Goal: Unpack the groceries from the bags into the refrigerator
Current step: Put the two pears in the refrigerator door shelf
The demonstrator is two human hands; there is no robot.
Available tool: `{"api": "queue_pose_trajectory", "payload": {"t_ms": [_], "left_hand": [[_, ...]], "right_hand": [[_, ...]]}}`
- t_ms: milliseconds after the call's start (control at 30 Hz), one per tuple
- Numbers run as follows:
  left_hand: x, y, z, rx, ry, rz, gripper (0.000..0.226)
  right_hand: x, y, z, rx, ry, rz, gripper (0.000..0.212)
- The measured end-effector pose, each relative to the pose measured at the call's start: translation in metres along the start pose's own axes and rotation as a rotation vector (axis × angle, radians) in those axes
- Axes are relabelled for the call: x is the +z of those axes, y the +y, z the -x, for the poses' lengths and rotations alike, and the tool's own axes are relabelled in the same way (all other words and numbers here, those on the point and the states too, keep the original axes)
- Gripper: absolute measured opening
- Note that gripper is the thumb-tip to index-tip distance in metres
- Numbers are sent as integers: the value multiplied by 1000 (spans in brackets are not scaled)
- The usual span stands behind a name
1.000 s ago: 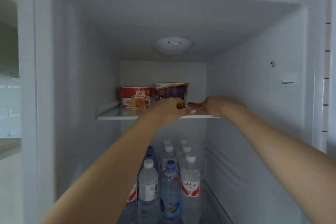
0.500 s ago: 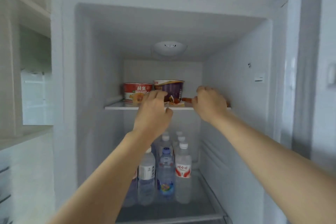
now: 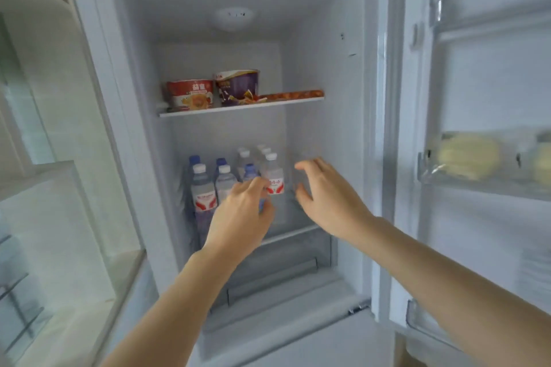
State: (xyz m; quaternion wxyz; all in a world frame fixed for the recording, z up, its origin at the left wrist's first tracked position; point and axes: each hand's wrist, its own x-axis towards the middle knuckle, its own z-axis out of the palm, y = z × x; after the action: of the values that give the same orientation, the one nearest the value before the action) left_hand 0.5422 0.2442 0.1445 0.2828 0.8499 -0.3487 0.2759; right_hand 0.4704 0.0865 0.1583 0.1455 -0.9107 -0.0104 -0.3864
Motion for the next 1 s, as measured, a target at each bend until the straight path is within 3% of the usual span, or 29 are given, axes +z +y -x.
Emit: {"api": "queue_pose_trajectory", "payload": {"t_ms": [233, 467, 767, 1000], "left_hand": [[59, 41, 120, 53, -229, 165, 27], [101, 124, 239, 129, -484, 261, 26], [172, 311, 401, -30, -832, 517, 19], [208, 446, 489, 7, -1076, 593, 19]], "right_hand": [[-9, 6, 172, 215, -131, -2, 40], [-54, 30, 349, 552, -248, -47, 31], [-165, 78, 564, 925, -318, -49, 32], [-247, 125, 686, 1161, -351, -106, 31]]}}
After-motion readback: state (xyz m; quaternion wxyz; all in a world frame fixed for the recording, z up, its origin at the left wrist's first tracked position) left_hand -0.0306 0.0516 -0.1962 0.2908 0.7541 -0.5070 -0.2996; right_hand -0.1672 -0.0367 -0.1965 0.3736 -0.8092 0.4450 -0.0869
